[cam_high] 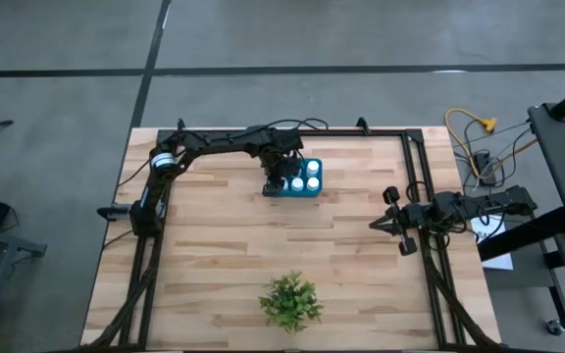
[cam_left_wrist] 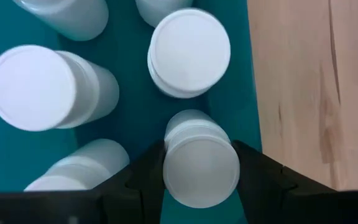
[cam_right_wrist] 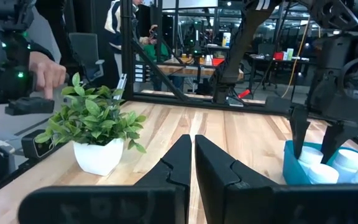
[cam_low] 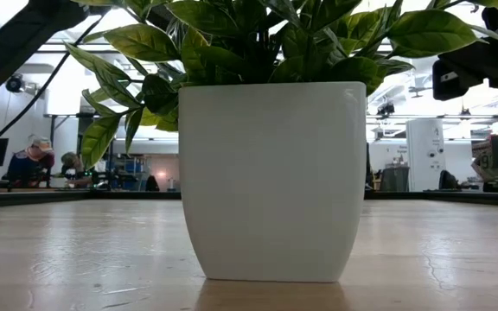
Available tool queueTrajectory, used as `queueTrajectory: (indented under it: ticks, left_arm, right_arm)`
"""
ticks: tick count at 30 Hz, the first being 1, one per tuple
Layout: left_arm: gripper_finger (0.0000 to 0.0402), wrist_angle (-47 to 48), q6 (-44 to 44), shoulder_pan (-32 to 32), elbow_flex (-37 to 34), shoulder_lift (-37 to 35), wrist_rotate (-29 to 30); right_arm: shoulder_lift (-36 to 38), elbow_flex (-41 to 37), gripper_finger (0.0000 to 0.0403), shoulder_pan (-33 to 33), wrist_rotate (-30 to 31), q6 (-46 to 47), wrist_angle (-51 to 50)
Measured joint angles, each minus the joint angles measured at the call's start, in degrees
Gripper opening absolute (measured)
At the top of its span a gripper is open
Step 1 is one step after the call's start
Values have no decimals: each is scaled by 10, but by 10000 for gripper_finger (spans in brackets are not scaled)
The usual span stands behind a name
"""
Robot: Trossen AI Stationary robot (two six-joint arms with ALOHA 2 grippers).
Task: Pick and place pill bottles into a basket
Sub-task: Put the white pill bottle into the blue bin
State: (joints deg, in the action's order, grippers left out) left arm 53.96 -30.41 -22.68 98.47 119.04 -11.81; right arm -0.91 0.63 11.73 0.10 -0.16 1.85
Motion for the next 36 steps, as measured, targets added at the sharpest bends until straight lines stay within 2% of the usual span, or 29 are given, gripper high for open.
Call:
queueTrajectory:
  ticks: [16, 23, 36]
  left_arm:
    - [145, 5, 0, -1, -4, -1, 11]
    - [196, 7, 5, 0, -1, 1, 19]
    - [203, 18, 15, 1, 14, 1, 18]
  right_arm:
    - [0, 0, 12, 0, 0, 1, 0]
    - [0, 0, 12, 0, 0, 0, 0]
    - [0, 0, 12, 0, 0, 1, 0]
